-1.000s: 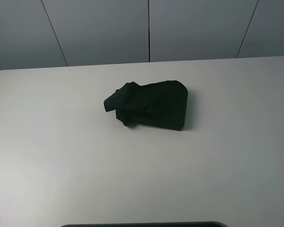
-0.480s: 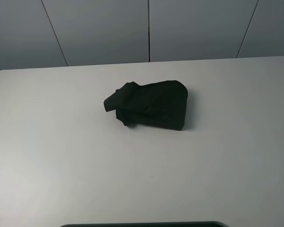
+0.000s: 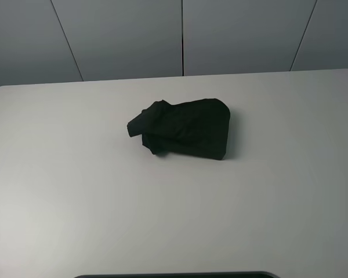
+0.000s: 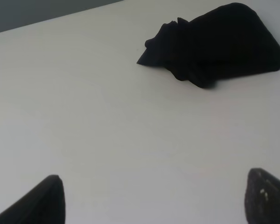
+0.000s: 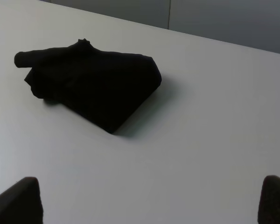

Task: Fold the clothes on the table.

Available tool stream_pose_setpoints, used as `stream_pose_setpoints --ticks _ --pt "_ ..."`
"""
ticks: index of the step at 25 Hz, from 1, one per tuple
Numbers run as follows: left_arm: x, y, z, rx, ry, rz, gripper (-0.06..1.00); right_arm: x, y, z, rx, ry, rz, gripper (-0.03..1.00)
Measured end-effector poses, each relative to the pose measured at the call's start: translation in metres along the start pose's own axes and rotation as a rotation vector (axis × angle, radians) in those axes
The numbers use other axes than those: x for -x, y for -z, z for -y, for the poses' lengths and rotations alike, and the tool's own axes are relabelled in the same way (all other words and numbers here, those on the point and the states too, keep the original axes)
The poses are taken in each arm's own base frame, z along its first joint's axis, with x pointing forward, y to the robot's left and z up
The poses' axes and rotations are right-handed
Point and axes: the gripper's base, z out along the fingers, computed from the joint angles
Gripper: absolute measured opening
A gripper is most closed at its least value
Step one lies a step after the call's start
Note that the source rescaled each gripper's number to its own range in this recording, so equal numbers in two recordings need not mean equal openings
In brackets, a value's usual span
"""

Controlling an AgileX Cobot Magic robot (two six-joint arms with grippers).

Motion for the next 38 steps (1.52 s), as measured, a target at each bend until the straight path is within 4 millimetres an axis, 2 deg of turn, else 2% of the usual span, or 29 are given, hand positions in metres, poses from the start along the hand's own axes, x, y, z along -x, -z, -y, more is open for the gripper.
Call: stream_pose_setpoints --ticks 12,23,26,38 --pt "0.0 0.0 0.0008 0.022 0.019 0.001 1.0 0.0002 0.0 0.0005 -0.006 -0.011 0.002 1.0" --pt "0.0004 -0.0012 0.0047 0.363 0.213 0.022 1.0 0.0001 -0.0003 0.0044 -0.258 -0.166 0.002 1.0" --pt "0.0006 -0.0016 0.0052 0.437 0.253 0.026 1.0 0.0002 -0.0004 0.0042 -0.278 -0.178 0.002 1.0" --pt "0.0011 -0.0026 0.0074 0.421 0.272 0.032 1.0 0.0001 -0.0004 0.0042 -0.259 -0.161 0.001 1.0"
